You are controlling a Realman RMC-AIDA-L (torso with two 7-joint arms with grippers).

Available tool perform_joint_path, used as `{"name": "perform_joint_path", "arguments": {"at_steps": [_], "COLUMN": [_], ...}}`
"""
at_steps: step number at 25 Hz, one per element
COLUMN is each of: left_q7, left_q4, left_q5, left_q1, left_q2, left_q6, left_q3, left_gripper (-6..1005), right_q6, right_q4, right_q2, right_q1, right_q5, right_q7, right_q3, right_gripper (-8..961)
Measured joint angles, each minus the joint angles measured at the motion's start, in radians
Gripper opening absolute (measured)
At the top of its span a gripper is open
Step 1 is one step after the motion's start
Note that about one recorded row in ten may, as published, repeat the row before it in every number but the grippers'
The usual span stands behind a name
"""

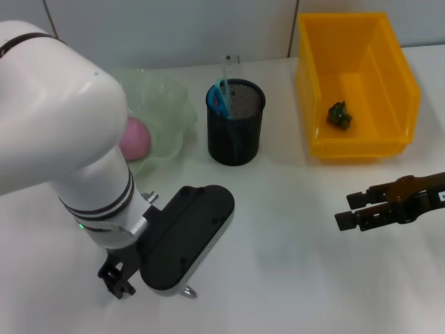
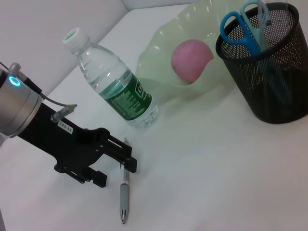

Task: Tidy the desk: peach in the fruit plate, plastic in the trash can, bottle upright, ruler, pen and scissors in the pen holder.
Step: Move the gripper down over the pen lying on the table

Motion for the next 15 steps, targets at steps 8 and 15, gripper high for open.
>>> {"name": "perform_joint_path", "arguments": {"at_steps": [8,15], "left_q7": [-0.001,-0.008], "left_q4": [-0.016,-0.019], "left_q5": [0.0,0.0], "left_q1": [-0.004,-0.005], "left_q2": [0.0,0.0], "left_q6": [-0.004,-0.007], "left_q3": [-0.001,0.0], "left_gripper": [674,656], "right_q6": [0.003,0.015], "right_q4": [-0.002,-0.002], "right_q2": [0.001,0.006], "right_q1": [0.002,0.003], "right_q5": [0.0,0.0], "right_q7": [0.001,0.001], "right_q3": [-0.005,-0.009], "right_gripper": [838,838]}}
